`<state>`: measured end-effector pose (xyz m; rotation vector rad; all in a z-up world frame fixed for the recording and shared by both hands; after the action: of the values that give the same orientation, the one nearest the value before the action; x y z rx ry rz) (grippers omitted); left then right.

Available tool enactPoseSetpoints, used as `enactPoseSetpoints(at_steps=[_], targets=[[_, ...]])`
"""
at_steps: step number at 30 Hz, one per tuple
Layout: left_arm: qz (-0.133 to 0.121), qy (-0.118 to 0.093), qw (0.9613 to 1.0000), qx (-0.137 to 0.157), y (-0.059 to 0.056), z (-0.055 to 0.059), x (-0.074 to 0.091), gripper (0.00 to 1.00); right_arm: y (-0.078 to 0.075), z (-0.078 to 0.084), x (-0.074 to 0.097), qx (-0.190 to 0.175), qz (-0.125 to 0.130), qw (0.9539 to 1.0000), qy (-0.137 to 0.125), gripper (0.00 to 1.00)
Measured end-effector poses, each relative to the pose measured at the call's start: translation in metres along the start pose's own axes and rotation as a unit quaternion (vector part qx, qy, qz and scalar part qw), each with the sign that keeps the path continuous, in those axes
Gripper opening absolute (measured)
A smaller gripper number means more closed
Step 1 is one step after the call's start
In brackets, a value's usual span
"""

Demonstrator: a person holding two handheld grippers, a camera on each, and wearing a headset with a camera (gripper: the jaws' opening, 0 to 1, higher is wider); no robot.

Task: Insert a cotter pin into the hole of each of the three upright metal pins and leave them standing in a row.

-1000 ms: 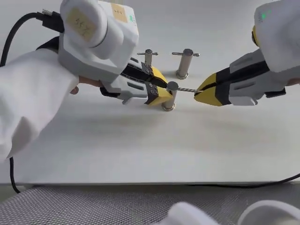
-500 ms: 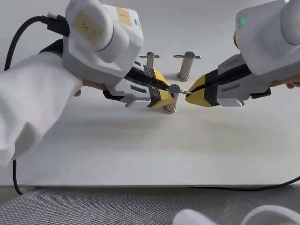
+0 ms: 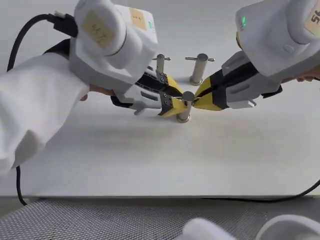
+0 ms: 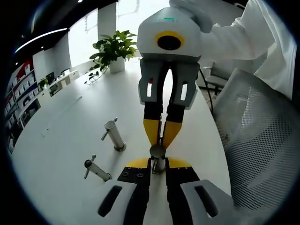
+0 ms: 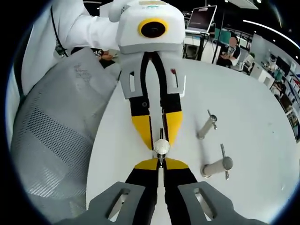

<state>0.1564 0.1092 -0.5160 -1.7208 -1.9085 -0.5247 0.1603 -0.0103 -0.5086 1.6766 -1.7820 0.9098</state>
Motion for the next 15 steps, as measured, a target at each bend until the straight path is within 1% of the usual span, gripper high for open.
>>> enactPoseSetpoints(at_steps=[1,2,4,5,7,10,12,13,15], targets=[[-0.001,0.004,1.0,0.001,0.0,0.001,0.0,0.1,0.0,0.0,0.0,-0.002,0.002,1.0,-0.004,0.01],[-0.003,0.008,0.9999,-0.007,-0.001,0.002,-0.001,0.09,0.0,0.0,0.001,-0.005,0.004,0.9999,-0.009,0.07],[-0.002,0.011,0.9999,-0.004,-0.002,0.002,0.0,0.07,0.0,0.002,0.002,-0.008,0.005,0.9999,-0.007,0.17],[-0.002,0.012,0.9999,-0.002,-0.001,0.004,0.0,0.06,-0.001,0.005,0.003,-0.006,0.01,0.9999,-0.003,0.16],[-0.001,0.013,0.9999,0.006,-0.002,0.004,0.001,0.0,-0.001,0.008,0.006,-0.012,0.008,0.9999,0.001,0.09],[-0.004,0.009,0.9999,0.006,-0.002,0.003,0.002,0.01,0.0,0.009,0.008,-0.029,0.008,0.9995,-0.008,0.06],[-0.004,0.009,0.9999,0.004,-0.002,0.003,0.001,0.01,0.0,0.009,0.01,-0.03,0.01,0.9995,-0.01,0.04],[-0.004,0.009,0.9999,0.004,-0.002,0.003,0.001,0.01,-0.001,0.009,0.01,-0.032,0.012,0.9994,-0.01,0.01],[-0.004,0.009,0.9999,0.005,-0.002,0.002,0.001,0.01,-0.002,0.008,0.011,-0.035,0.013,0.9992,-0.013,0.0]])
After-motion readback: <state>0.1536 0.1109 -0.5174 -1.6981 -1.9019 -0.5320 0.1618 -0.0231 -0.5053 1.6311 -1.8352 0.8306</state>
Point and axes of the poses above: the centre of the closed fingertips' face, and the gripper's own axes: x roughly backward along the fingers, y roughly to its left, z roughly out of its underside, the point moved 8 cm from there along x, roughly backward along the fingers, and after that the axes turned 5 degrees about z, right-handed, at the moved point
